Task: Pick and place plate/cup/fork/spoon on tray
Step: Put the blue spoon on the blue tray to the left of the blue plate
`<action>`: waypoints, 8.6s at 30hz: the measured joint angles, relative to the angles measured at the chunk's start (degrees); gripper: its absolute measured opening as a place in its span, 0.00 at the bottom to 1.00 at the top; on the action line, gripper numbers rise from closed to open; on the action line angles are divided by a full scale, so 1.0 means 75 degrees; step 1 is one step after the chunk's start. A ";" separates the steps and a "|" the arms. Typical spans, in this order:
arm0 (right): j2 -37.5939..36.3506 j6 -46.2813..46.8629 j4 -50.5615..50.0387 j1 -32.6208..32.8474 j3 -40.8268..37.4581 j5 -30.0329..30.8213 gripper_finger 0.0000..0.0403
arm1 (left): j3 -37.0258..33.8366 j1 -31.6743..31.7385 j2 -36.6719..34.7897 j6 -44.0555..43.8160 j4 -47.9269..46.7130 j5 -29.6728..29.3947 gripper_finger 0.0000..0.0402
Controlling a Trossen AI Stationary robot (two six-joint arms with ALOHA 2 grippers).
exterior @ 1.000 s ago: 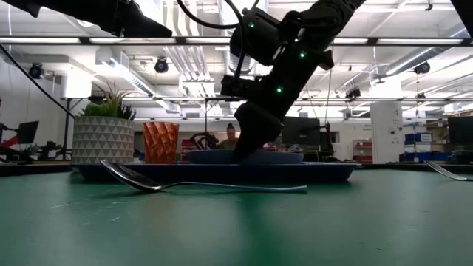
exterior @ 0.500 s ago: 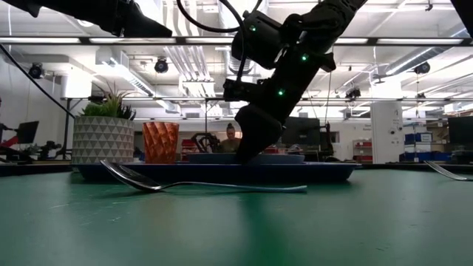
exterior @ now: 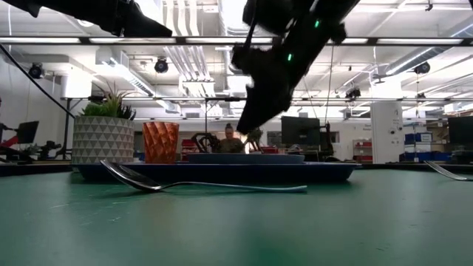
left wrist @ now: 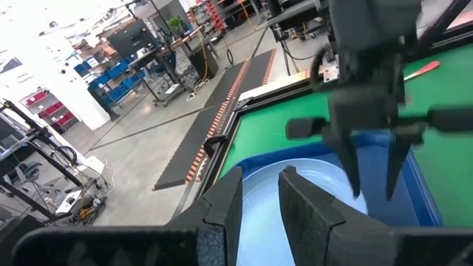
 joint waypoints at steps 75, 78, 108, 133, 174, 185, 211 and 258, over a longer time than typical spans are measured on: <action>-0.5596 -0.3719 0.3178 0.1158 -0.4240 -0.1329 0.22 | 0.3804 -0.3484 0.6135 -1.6325 -0.5259 0.2168 0.06; -0.5596 -0.3765 0.3183 0.1158 -0.4240 -0.1329 0.22 | 0.3624 -0.3455 0.6162 -1.6463 -0.5257 0.2151 0.06; -0.5596 -0.3902 0.3064 0.1158 -0.4331 -0.1268 0.22 | 0.2171 -0.3354 0.6171 -1.6466 -0.3294 0.1032 0.42; -0.5596 -0.3775 0.2962 0.1158 -0.4354 -0.1265 0.22 | 0.2112 -0.3360 0.6667 -1.5845 -0.2692 0.1407 0.04; -0.2143 0.0114 0.3898 0.1155 -0.2857 -0.1932 0.37 | 0.4334 -0.2850 0.5049 -1.1893 -0.7271 0.1123 0.00; 0.0234 -0.0388 0.2878 0.1155 -0.0498 -0.1941 0.47 | 0.4348 -0.2862 0.5046 -0.9220 -0.7188 -0.0103 0.00; 0.0991 -0.0472 0.2318 0.0977 0.0385 -0.1874 0.03 | 0.4334 -0.2867 0.5043 -0.8626 -0.6773 -0.0320 0.00; -0.2388 -0.1002 0.5810 0.0709 -0.3480 0.1171 0.02 | 0.3800 -0.2847 0.3899 -0.7851 -0.4911 -0.2722 0.35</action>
